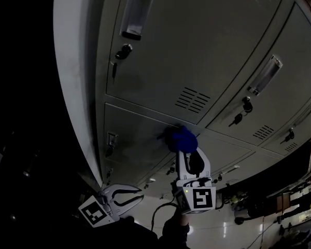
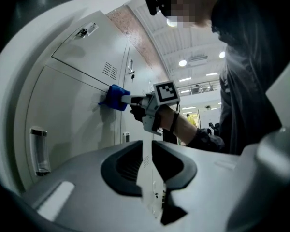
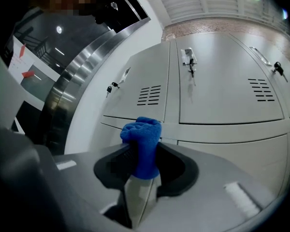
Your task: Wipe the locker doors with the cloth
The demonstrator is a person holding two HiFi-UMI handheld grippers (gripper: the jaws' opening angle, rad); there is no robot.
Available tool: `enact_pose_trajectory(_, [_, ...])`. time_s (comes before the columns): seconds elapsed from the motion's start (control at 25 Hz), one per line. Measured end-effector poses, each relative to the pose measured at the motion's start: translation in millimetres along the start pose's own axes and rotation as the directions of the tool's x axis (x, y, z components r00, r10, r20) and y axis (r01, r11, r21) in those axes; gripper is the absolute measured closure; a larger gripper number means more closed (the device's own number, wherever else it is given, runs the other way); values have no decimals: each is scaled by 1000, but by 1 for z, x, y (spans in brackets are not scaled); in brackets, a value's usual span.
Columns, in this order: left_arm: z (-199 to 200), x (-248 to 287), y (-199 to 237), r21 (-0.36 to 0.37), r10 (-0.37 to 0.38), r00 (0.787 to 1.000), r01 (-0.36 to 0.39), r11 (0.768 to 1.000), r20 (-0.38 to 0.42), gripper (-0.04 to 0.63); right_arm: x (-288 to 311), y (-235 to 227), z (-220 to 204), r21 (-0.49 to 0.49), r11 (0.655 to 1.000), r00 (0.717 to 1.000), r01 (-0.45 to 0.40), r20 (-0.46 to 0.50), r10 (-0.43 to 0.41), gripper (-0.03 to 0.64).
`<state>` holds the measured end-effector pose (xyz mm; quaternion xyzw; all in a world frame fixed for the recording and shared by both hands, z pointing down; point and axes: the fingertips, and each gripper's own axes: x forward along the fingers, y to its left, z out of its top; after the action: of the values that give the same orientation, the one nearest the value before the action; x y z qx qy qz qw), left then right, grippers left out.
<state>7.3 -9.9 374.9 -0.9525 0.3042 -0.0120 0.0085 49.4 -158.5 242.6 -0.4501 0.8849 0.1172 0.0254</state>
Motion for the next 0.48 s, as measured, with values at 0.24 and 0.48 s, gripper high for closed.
enact_pose_trajectory(0.24, [-7,-31,12,13,4,999,-4,1000,-45,535,25,59,1,34,994,994,-106,10,106,499])
enact_pose_trajectory(0.48, [-14,-65,24,-4,-2,998,2,1000,-55,535,56,123,-3,39,983,984,-177,0,177,499])
